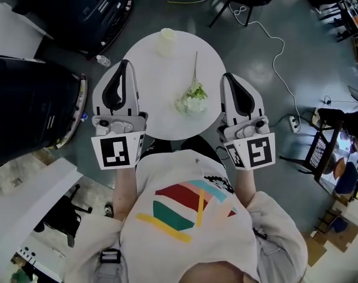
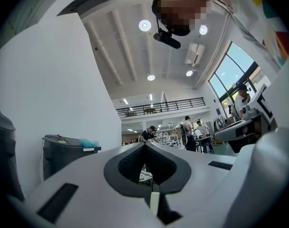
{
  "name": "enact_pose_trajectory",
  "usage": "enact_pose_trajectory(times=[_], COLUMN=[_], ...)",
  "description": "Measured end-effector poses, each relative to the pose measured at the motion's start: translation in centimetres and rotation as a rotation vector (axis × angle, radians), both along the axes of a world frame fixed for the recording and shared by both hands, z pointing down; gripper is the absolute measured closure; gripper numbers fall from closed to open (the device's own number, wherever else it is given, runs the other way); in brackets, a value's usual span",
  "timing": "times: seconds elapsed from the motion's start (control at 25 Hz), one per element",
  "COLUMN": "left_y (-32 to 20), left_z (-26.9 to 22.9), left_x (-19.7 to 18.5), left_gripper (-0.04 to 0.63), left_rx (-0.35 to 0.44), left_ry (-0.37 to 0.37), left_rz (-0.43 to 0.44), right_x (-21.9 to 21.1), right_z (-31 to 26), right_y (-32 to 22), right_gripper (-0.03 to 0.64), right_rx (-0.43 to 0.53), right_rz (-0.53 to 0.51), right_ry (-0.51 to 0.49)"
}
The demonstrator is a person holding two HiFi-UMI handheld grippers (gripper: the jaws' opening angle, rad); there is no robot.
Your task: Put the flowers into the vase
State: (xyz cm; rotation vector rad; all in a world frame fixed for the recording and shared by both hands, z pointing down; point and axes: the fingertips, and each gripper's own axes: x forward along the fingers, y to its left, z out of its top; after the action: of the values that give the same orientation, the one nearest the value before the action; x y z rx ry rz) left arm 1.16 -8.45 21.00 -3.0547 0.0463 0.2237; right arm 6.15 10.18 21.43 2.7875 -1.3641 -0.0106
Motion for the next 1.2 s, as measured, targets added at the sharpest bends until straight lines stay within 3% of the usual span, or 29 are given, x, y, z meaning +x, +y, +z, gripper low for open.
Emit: enact_pose_trajectory(times=[0.28,0.6,0.76,0.8,0.92,0.96,1.04,1.2], left_y=[-2.6,-3.3,-3.0,-3.0,-3.0,-2.9,-2.9,-2.6], left_z=[0.7,1.4,2.6,2.9,3.7,4.0,4.4,5.9], left_x=[3.0,4.0,3.3,2.9,1.7,1.1,-0.3,-3.1], left_gripper=[0.595,0.595,0.595,0.595,0.595,0.595,0.595,0.595], left_rx=[-0.006,0.008,0.007,0.004,0.002,-0.002,-0.012,-0.034], left_ry=[-0.036,-0.069,-0.108,-0.114,-0.123,-0.123,-0.117,-0.137], left_rz=[-0.067,-0.249,-0.349,-0.372,-0.442,-0.476,-0.550,-0.667], right_x=[4.1,9.5,10.2,9.8,7.6,6.5,4.4,1.9], right_z=[2.2,2.5,3.1,3.3,4.0,4.6,6.8,13.2], right_y=[-2.4,-4.6,-6.6,-7.1,-8.5,-8.8,-8.8,-6.5], right_gripper=[0.606,0.606,0.598,0.563,0.288,0.241,0.193,0.181], right_rx=[-0.187,-0.216,-0.211,-0.198,-0.159,-0.175,-0.280,-0.614], right_rz=[-0.062,-0.313,-0.561,-0.635,-0.888,-0.978,-1.166,-1.513], right_ry=[-0.007,0.061,0.078,0.077,0.084,0.089,0.124,0.247])
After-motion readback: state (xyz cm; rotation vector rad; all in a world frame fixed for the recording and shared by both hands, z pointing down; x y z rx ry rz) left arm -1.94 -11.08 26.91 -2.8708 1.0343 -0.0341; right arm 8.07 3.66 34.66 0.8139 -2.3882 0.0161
